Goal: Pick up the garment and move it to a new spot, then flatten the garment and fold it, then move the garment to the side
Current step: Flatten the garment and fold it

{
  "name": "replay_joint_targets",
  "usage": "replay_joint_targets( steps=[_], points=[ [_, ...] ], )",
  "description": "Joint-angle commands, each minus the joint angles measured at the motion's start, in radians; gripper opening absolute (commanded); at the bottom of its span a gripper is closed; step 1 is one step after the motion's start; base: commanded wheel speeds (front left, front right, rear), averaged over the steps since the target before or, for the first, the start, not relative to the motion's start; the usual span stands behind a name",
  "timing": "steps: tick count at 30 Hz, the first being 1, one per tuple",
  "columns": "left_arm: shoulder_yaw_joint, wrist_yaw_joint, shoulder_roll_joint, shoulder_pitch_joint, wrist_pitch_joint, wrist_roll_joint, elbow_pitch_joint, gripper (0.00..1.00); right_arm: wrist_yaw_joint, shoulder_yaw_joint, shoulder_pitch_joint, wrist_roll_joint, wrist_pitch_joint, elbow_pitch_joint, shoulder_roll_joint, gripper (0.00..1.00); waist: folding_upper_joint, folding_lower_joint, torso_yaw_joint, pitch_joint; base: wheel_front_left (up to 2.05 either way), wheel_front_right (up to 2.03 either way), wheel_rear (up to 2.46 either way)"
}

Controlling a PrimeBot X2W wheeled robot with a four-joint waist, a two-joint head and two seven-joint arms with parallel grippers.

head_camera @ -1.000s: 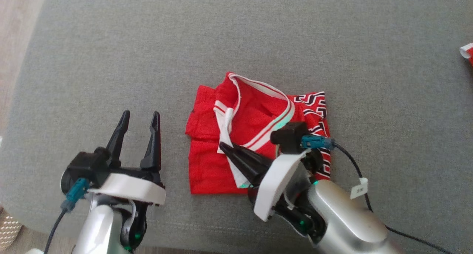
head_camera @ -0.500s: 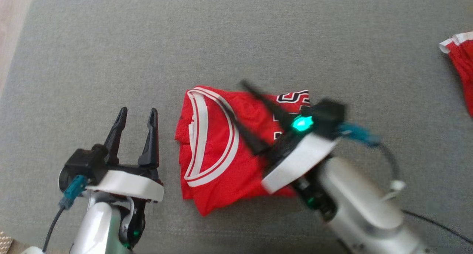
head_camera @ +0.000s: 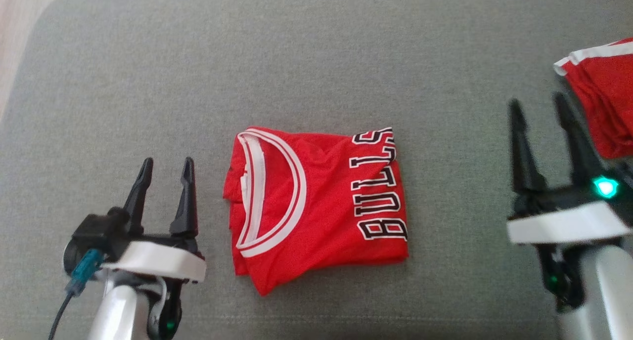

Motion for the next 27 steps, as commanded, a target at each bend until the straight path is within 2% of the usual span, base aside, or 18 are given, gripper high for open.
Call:
replay_joint_targets(
  steps=[1, 5, 12, 27],
  points=[
    [0.043, 0.005, 0.023, -0.008, -0.002, 0.005, -0.038, 1.00, -0.001, 0.006, 0.004, -0.015, 0.002, -0.043, 0.007, 1.00, -0.0001, 0.0000, -0.007, -0.011, 0.00, 0.00, 0.00],
    [0.052, 0.012, 0.036, 0.023, 0.009, 0.000, -0.051, 1.00, -0.001, -0.067, 0.074, -0.056, 0.012, -0.079, 0.024, 1.00, -0.0001, 0.0000, -0.020, -0.042, 0.00, 0.00, 0.00],
    [0.037, 0.013, 0.056, 0.079, 0.056, 0.004, -0.089, 1.00, -0.001, -0.104, 0.167, -0.077, 0.033, -0.116, 0.042, 1.00, -0.0001, 0.0000, -0.022, -0.108, 0.00, 0.00, 0.00],
    [0.023, 0.017, 0.078, 0.163, 0.108, -0.012, -0.116, 1.00, -0.001, -0.108, 0.251, -0.075, 0.066, -0.096, 0.052, 1.00, -0.0001, 0.0000, -0.023, -0.205, 0.00, 0.00, 0.00]
  ],
)
